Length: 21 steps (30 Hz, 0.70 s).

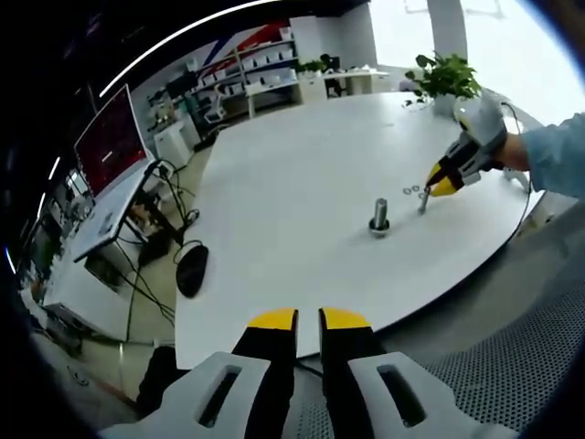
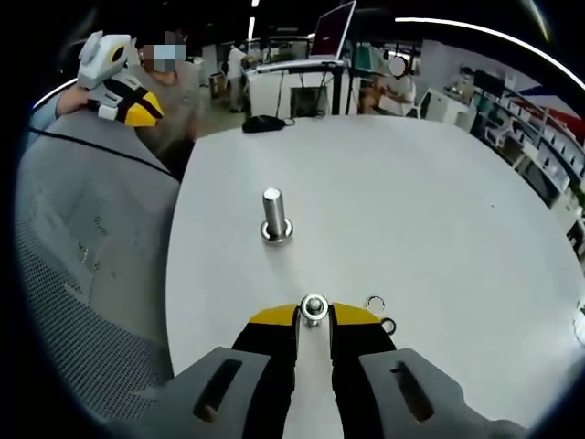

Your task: Place the washer onto the threaded stud by aligning its center hole with the stud, sliding it down to the base, and recovering from edge contact or off-axis alignment until the washer reaches the visible bottom stop.

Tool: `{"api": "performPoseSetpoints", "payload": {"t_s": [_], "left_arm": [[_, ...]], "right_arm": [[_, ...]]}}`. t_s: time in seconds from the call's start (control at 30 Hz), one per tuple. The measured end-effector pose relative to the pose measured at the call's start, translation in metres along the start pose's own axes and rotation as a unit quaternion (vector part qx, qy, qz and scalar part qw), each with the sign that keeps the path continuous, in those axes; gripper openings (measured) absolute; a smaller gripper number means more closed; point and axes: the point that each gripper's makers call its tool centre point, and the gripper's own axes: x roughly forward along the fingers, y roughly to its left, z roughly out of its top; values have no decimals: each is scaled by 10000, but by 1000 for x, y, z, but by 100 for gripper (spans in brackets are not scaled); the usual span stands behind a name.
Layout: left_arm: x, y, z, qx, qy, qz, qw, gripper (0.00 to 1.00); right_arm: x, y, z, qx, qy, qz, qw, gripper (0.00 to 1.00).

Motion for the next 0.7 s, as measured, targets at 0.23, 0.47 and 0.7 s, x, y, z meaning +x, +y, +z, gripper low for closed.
{"api": "performPoseSetpoints", "payload": {"t_s": [0.23, 0.47, 0.7], "left_arm": [[1, 0, -2, 8, 52, -3, 10000, 6], [1, 0, -2, 4, 70, -8, 10000, 6], [2, 1, -3, -6, 89, -15, 10000, 6]], "right_arm": [[11, 1, -8, -37, 136, 40, 9999, 14], [23, 3, -18, -52, 294, 99, 9995, 14], [29, 5, -25, -77, 410, 130, 9990, 14]]}}
